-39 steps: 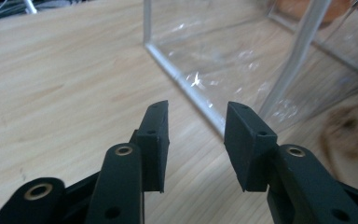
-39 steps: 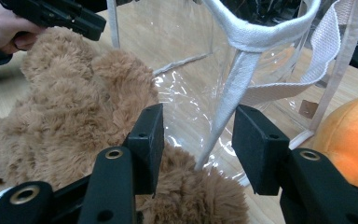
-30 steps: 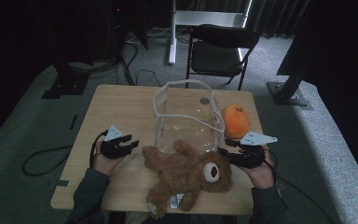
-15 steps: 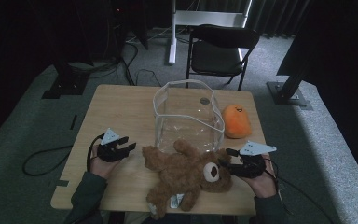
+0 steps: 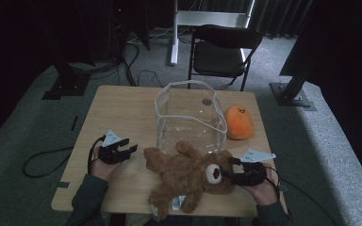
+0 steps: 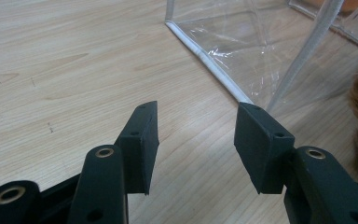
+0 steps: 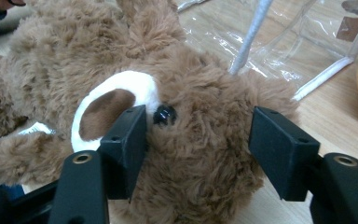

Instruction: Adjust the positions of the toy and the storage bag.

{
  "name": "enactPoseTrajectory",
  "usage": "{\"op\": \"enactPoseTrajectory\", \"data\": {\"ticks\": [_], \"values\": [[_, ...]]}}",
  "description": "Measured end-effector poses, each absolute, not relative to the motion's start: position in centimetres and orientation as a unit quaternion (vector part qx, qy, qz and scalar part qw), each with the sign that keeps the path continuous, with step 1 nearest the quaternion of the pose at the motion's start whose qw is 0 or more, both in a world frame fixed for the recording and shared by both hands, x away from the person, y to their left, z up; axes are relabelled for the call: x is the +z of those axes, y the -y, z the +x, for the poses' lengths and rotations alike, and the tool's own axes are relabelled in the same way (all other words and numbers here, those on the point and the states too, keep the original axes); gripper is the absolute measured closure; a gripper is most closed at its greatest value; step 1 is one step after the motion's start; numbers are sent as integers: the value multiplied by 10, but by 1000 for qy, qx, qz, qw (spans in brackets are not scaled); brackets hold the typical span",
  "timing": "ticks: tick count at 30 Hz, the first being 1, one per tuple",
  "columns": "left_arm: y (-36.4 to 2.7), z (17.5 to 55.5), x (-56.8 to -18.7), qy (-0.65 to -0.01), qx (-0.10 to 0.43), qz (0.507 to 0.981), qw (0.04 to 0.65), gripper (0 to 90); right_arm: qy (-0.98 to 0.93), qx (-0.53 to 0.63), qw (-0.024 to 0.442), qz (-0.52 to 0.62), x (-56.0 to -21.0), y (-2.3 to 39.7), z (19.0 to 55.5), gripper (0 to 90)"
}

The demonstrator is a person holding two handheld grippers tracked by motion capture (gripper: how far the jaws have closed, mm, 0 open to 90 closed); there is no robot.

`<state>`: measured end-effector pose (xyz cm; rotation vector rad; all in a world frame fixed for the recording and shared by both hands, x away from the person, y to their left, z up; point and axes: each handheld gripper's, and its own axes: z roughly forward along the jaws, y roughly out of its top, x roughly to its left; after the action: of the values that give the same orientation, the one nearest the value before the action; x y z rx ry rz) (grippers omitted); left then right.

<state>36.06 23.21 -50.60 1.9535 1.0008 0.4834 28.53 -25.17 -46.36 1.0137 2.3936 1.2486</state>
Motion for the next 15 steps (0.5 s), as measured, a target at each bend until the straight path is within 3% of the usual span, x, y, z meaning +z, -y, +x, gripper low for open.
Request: {"op": "enactPoseTrajectory", "data": {"ticks": [10, 15], "values": [[-230, 361, -508, -400, 193, 787, 428, 504, -809, 426, 98, 393, -477, 257, 297, 149], [-228, 362, -509, -400, 193, 789, 425, 504, -806, 428, 86, 400, -481, 257, 300, 121]]}}
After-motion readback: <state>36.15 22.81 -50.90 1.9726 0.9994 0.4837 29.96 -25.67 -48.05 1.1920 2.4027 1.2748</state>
